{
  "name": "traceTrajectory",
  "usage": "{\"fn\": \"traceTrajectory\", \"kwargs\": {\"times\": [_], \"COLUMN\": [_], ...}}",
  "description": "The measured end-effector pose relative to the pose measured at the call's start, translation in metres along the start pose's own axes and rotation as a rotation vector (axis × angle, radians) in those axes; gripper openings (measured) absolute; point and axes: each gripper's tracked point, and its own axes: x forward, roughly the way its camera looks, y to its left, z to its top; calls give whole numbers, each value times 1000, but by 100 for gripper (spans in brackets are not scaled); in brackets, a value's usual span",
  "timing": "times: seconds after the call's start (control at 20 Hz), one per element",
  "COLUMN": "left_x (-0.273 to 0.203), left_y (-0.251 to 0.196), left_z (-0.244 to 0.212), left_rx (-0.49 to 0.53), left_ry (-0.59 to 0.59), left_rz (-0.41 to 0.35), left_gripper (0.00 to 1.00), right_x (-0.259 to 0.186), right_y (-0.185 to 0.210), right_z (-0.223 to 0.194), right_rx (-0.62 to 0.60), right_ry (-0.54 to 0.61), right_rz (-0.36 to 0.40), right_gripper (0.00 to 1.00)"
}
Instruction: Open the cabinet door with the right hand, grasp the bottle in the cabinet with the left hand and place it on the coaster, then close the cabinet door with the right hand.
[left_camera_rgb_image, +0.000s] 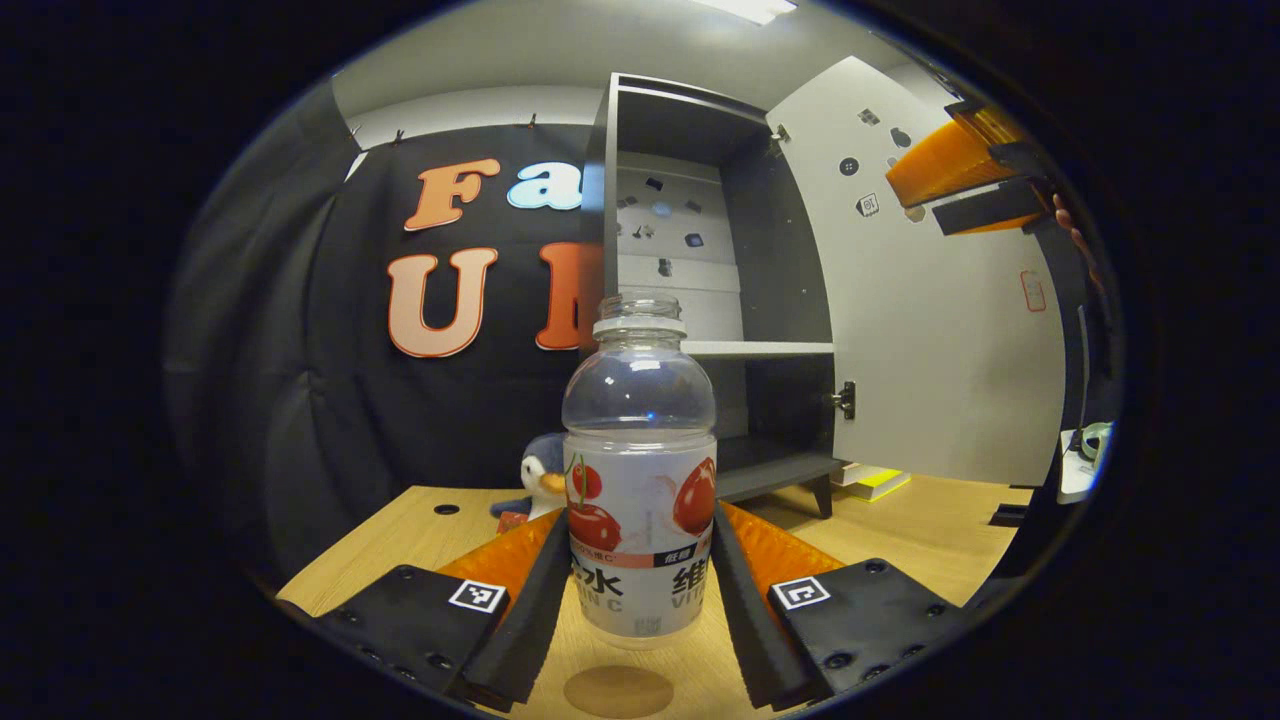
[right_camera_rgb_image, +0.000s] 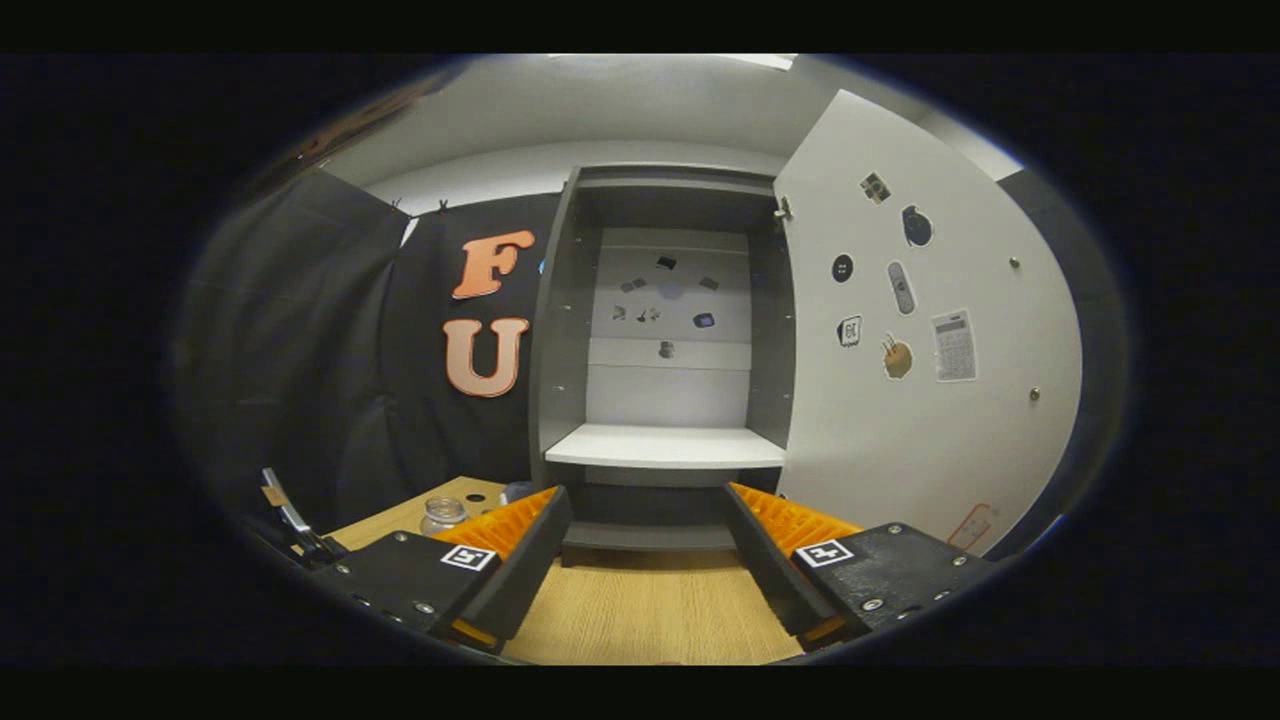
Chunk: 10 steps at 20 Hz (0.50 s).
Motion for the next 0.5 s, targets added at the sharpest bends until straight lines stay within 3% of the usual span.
{"fn": "traceTrajectory", "kwargs": {"times": [0.5], "left_x": [-3], "left_y": [16], "left_z": [-90], "left_rx": [-20], "left_ry": [154], "left_rz": [47], "left_gripper": [82], "right_x": [13], "right_y": [17], "right_z": [-22], "right_rx": [-23], "right_ry": [89], "right_rz": [29], "right_gripper": [93]}}
